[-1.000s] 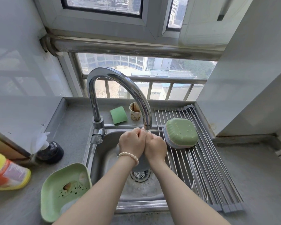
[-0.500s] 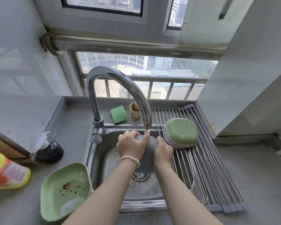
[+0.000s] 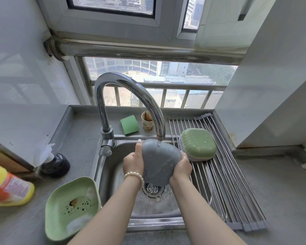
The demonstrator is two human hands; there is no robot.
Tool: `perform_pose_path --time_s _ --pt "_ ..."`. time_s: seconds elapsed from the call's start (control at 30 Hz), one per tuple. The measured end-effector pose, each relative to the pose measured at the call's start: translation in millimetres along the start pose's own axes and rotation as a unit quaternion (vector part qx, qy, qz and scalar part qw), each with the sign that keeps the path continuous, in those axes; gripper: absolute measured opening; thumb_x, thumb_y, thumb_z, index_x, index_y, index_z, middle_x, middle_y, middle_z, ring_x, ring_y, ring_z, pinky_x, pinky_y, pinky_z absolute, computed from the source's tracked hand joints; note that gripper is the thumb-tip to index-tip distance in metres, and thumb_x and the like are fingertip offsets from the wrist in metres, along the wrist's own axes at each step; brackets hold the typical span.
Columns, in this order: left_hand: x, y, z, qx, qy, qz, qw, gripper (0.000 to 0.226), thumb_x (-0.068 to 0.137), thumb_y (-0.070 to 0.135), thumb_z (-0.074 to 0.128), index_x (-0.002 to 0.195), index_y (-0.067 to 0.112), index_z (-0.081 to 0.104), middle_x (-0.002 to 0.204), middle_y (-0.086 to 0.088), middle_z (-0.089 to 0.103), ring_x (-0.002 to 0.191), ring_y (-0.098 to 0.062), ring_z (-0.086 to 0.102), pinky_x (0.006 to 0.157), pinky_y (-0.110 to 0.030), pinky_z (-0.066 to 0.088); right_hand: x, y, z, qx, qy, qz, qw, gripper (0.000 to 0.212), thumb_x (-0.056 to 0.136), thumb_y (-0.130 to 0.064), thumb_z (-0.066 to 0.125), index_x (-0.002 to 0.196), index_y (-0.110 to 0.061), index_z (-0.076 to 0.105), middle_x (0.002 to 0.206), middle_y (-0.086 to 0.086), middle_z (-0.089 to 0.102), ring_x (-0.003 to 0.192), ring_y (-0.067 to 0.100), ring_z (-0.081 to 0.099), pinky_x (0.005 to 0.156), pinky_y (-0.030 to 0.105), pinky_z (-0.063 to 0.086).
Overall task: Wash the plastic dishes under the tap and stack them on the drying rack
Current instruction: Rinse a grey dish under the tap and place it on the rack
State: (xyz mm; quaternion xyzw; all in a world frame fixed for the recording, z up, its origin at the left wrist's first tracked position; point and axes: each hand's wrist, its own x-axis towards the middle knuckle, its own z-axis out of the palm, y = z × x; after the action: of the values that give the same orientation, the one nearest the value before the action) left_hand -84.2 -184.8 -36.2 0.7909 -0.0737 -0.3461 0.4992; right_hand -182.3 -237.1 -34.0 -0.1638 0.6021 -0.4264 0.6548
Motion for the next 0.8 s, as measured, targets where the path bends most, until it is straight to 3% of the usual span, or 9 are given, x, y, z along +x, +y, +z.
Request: perform_pose_path --time_s 0.13,0.2,0.27,0.37,0.43,0.5,0.6,0.7,0.8 --pt "-7 6 0 0.003 0.042 0.039 0.998 0.063 0.094 0.052 0.041 0.066 -0.002 0.061 0.067 -0.009 0.060 0.072 -0.031 0.055 0.067 -0.034 0.040 8 8 -1 -0.130 0.033 -0.164 0.977 0.036 0.098 -0.034 0.044 0.094 -0.007 0.067 0.092 0.008 0.067 0.089 0.026 0.062 0.086 0.039 0.050" --pt "-8 8 -3 0.040 0.054 0.074 0.995 0.057 0.097 0.045 0.039 0.062 0.003 0.056 0.079 -0.015 0.066 0.080 -0.034 0.057 0.070 -0.034 0.039 7 7 -3 -0.223 0.024 -0.262 0.938 0.032 0.099 -0.031 0.041 0.086 -0.008 0.060 0.081 0.005 0.062 0.081 0.025 0.057 0.074 0.036 0.045" --pt "-9 6 -6 0.155 0.056 0.137 0.977 0.053 0.099 0.041 0.035 0.071 0.006 0.063 0.094 -0.020 0.068 0.091 -0.038 0.059 0.072 -0.035 0.038 4 1 -4 -0.311 -0.021 -0.326 0.892 0.027 0.096 -0.030 0.046 0.076 -0.011 0.052 0.073 0.003 0.056 0.072 0.023 0.052 0.063 0.032 0.037" --pt "-13 4 -2 0.279 0.042 0.210 0.936 0.053 0.101 0.040 0.028 0.097 0.009 0.070 0.104 -0.018 0.069 0.101 -0.038 0.060 0.077 -0.035 0.042 -4 -3 6 -0.435 -0.105 -0.385 0.807 0.041 0.083 -0.043 0.036 0.075 -0.010 0.059 0.074 0.005 0.061 0.073 0.024 0.055 0.064 0.032 0.036" --pt "-15 6 3 0.343 0.036 0.249 0.905 0.050 0.102 0.039 0.024 0.102 0.014 0.067 0.105 -0.012 0.069 0.102 -0.033 0.061 0.077 -0.033 0.043 -12 2 13 -0.518 -0.128 -0.442 0.721 0.050 0.082 -0.050 0.033 0.076 -0.010 0.063 0.080 0.006 0.065 0.078 0.024 0.058 0.066 0.030 0.035" --pt "-14 9 4 0.347 0.036 0.282 0.894 0.045 0.102 0.037 0.026 0.099 0.015 0.066 0.103 -0.009 0.069 0.100 -0.031 0.062 0.075 -0.033 0.041 -16 -1 19 -0.562 -0.128 -0.450 0.683 0.052 0.089 -0.052 0.035 0.067 -0.013 0.061 0.082 0.010 0.068 0.080 0.027 0.060 0.065 0.030 0.035" --pt "-6 7 3 0.270 0.016 0.352 0.896 0.038 0.101 0.032 0.037 0.092 0.007 0.064 0.097 -0.012 0.068 0.096 -0.033 0.060 0.075 -0.034 0.037 -7 -9 20 -0.574 -0.114 -0.390 0.711 0.055 0.096 -0.048 0.042 0.054 -0.015 0.056 0.077 0.012 0.069 0.076 0.029 0.060 0.060 0.029 0.033" --pt "-6 5 1 0.262 0.023 0.391 0.882 0.036 0.090 0.049 0.052 0.093 0.015 0.065 0.095 -0.001 0.066 0.094 -0.023 0.056 0.079 -0.034 0.036 7 -19 18 -0.486 -0.075 -0.290 0.821 0.048 0.099 -0.036 0.045 0.074 -0.004 0.070 0.090 0.019 0.070 0.087 0.031 0.062 0.071 0.032 0.039" --pt "-6 5 -3 0.149 0.015 0.298 0.943 0.043 0.073 0.057 0.070 0.067 0.017 0.054 0.067 0.004 0.059 0.068 -0.018 0.053 0.063 -0.031 0.038 13 -19 20 -0.440 -0.081 -0.197 0.873 0.041 0.094 -0.036 0.054 0.075 -0.004 0.070 0.091 0.017 0.069 0.091 0.029 0.061 0.079 0.031 0.041"
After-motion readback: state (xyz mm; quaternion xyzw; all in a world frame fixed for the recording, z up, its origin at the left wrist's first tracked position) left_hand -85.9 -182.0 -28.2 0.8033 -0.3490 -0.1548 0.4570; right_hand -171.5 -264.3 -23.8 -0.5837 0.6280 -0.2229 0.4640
